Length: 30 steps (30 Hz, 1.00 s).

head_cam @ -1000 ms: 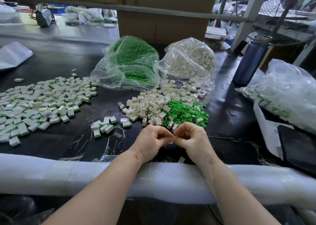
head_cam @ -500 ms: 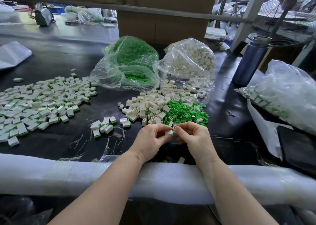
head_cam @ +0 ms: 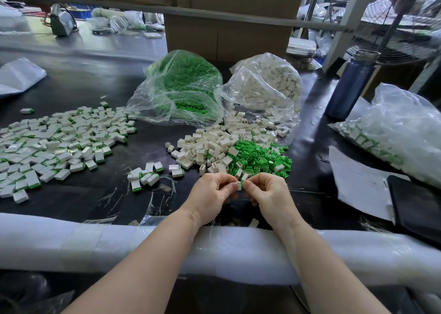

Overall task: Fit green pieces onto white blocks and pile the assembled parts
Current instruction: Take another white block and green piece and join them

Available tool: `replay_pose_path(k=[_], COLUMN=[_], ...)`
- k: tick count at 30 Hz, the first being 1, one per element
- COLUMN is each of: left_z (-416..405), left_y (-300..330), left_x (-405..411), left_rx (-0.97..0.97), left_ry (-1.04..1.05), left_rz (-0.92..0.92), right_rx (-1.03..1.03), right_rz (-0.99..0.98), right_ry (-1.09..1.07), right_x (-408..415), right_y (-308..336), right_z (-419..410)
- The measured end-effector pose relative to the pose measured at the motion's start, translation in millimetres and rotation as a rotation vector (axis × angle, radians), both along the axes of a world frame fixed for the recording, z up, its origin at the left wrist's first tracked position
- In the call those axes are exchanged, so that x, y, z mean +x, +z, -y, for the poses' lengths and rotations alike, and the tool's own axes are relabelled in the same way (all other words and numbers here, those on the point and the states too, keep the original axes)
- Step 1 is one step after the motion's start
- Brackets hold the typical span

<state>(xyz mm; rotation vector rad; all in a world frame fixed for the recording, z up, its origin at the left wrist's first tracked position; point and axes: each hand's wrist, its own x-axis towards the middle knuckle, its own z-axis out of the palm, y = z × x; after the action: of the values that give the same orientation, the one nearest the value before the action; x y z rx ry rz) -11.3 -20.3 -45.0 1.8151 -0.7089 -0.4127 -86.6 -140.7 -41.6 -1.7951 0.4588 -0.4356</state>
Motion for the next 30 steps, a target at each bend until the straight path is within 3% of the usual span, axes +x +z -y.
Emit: replay_pose_path(k=[11,20,23,30], left_z=[1.8,0.3,1.6,0.4], left_y=[-2.5,-4.2,-4.6,-4.3], left_x=[0.7,1.4,2.4,3.0], left_rx=[0.018,0.005,-0.041,0.028], left_ry=[-0.040,-0.023,0.018,-0.012], left_rz=[0.063,0.152,0.093,0.096], right_rx=[-0.082,0.084,0.137,0.078], right_rz=[0.011,0.095,0.120,0.064], right_ry=[0.006,-0.043,-0.020,-0.017], right_x=[-0.5,-3.2,-4.7,-0.5], right_y=[0.0,1.4,2.2,-0.2], right_z=[-0.2,2.5,3.2,0.7])
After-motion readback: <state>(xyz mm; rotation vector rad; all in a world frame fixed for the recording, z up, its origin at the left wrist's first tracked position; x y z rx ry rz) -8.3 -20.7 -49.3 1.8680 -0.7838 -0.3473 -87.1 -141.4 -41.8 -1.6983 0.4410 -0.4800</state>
